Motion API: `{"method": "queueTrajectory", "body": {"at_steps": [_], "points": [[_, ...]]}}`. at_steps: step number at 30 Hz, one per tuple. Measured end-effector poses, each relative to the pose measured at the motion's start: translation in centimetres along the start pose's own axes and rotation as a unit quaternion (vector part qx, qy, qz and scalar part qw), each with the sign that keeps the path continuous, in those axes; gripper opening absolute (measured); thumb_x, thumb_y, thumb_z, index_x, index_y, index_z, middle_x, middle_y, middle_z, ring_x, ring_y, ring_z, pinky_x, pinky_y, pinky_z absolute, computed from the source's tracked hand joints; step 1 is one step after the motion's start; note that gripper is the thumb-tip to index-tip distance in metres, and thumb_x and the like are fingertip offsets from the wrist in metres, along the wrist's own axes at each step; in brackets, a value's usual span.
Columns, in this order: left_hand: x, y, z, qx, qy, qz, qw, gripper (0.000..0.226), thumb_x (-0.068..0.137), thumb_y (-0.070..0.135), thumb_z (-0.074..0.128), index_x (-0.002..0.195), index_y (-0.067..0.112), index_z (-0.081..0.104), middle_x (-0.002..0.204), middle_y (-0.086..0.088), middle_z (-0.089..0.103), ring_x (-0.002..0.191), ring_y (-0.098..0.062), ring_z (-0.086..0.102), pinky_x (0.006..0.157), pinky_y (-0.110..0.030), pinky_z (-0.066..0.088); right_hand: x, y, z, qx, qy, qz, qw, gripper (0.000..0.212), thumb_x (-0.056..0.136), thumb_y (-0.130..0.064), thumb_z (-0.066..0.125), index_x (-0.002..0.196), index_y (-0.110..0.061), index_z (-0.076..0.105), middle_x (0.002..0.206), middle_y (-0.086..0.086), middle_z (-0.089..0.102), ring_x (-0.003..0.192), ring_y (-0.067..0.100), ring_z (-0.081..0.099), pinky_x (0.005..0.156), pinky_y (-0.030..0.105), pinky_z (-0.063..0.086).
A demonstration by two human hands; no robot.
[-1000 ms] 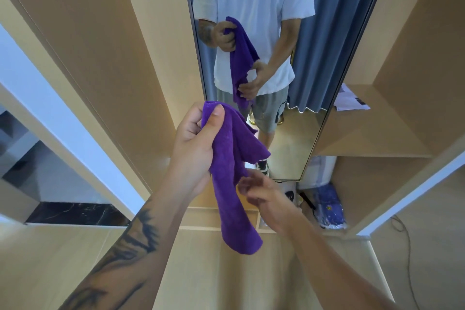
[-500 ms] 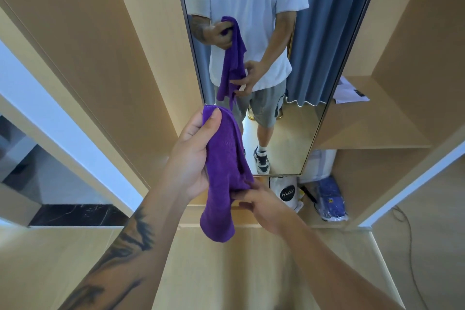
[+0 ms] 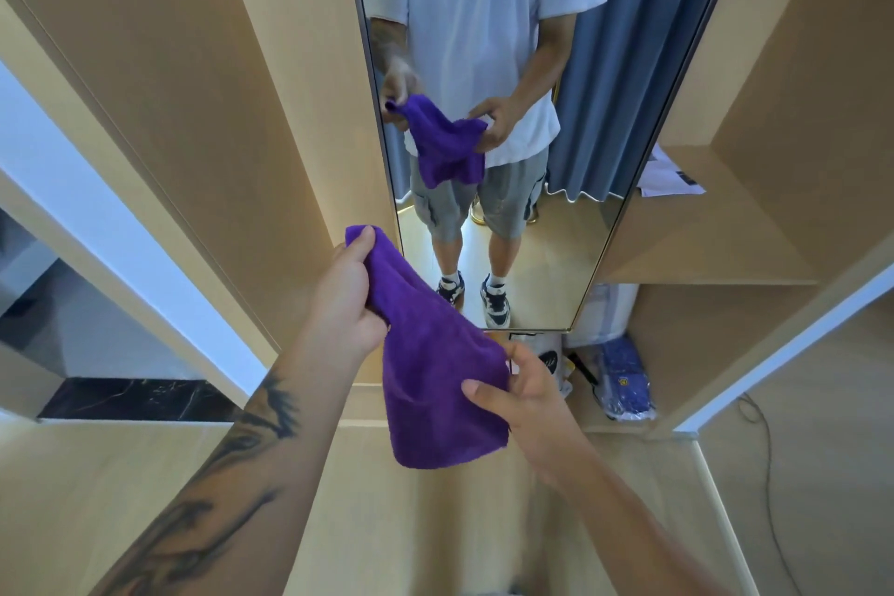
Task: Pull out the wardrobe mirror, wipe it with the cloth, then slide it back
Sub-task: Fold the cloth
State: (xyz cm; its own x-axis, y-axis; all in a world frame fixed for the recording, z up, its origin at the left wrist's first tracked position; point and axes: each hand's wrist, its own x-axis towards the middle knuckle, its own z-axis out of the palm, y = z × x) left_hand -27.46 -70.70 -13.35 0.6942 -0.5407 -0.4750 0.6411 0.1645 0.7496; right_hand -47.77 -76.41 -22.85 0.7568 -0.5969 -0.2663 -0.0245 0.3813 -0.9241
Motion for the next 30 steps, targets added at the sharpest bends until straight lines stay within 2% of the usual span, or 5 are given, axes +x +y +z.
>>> {"method": "queueTrajectory", "body": {"at_steps": [6, 11, 16, 20, 30], "points": [[0.8, -3.3, -1.2, 0.083, -0.036, -0.01, 0.996, 0.021, 0.101, 0.027, 0.071, 0.12, 0.018, 0.068, 0.079, 0.001, 0.078, 0.062, -0.016, 0.074, 0.055, -0.031, 0.06, -1.3, -1.6, 0.3, -0.002, 0.002, -0.059, 0.998, 0.066, 0.086, -0.013, 0.08, 0.135, -0.049, 0.056, 0.098, 0.026, 0.07, 0.092, 0.036, 0.068, 0.098, 0.055, 0.055], [0.1, -6.9, -2.6, 0.077, -0.062, -0.059, 0.993, 0.032, 0.102, 0.024, 0.069, 0.133, 0.017, 0.06, 0.097, -0.008, 0.08, 0.083, -0.029, 0.074, 0.066, -0.038, 0.063, -2.0, -2.8, 0.3, -0.069, 0.012, -0.098, 0.993, 0.036, 0.081, -0.026, 0.078, 0.116, -0.036, 0.074, 0.112, 0.022, 0.069, 0.102, 0.048, 0.064, 0.1, 0.062, 0.051], [-1.6, -10.6, -4.9, 0.11, -0.102, -0.165, 0.975, 0.06, 0.093, 0.044, 0.072, 0.143, 0.014, 0.058, 0.124, -0.024, 0.073, 0.099, -0.038, 0.071, 0.084, -0.044, 0.058, -2.2, -3.6, -0.6, -0.073, 0.025, -0.095, 0.992, 0.023, 0.084, -0.025, 0.075, 0.103, -0.037, 0.076, 0.108, -0.003, 0.076, 0.096, 0.02, 0.068, 0.074, 0.032, 0.057], [-2.4, -12.3, -5.7, 0.1, -0.133, -0.212, 0.963, 0.053, 0.092, 0.058, 0.066, 0.126, 0.017, 0.068, 0.115, -0.027, 0.076, 0.091, -0.036, 0.078, 0.085, -0.044, 0.058, -2.0, -3.5, -1.7, -0.07, 0.055, -0.107, 0.99, 0.021, 0.084, -0.024, 0.075, 0.103, -0.033, 0.078, 0.103, 0.001, 0.076, 0.099, 0.025, 0.069, 0.092, 0.05, 0.054], [-2.6, -10.1, -4.2, 0.108, -0.166, 0.031, 0.98, 0.051, 0.076, 0.016, 0.081, 0.125, 0.015, 0.066, 0.09, -0.006, 0.076, 0.079, -0.017, 0.072, 0.067, -0.027, 0.059, -2.5, -3.1, -4.1, -0.06, 0.046, -0.098, 0.992, 0.038, 0.079, -0.01, 0.078, 0.112, -0.029, 0.079, 0.108, 0.006, 0.077, 0.101, 0.026, 0.074, 0.078, 0.036, 0.062]]}}
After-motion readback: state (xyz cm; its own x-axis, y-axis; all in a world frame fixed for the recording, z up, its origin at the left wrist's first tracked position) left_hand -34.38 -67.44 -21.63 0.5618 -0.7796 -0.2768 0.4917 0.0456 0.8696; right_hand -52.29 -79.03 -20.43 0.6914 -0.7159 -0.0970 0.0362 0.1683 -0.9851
